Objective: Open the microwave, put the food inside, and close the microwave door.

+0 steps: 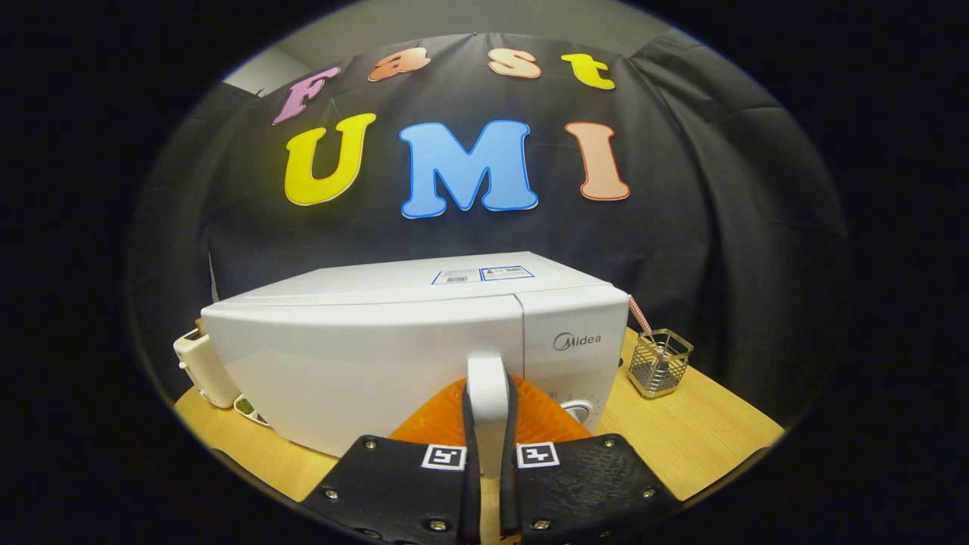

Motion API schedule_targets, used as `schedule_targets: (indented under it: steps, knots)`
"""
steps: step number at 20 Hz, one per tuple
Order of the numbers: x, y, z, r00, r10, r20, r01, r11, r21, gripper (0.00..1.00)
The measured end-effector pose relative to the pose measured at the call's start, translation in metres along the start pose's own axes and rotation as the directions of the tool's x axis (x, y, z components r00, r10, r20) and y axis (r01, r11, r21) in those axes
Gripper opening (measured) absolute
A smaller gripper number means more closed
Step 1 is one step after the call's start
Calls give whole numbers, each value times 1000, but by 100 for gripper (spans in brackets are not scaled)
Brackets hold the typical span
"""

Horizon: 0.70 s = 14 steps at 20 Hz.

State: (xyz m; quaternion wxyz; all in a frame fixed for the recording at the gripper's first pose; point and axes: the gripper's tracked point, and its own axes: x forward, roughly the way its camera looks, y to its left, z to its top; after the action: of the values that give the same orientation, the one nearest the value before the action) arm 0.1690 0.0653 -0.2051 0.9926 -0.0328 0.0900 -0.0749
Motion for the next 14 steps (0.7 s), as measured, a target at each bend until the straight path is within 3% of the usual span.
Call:
schedule_targets:
  steps: [4, 7, 14]
  knots:
    - [-5, 0, -2, 999, 11, -36, -10, 1000, 22, 10]
    - [-37, 5, -7, 999, 7, -34, -7, 1000, -14, 10]
    - [-101, 25, -26, 999, 48, -16, -47, 998, 44, 10]
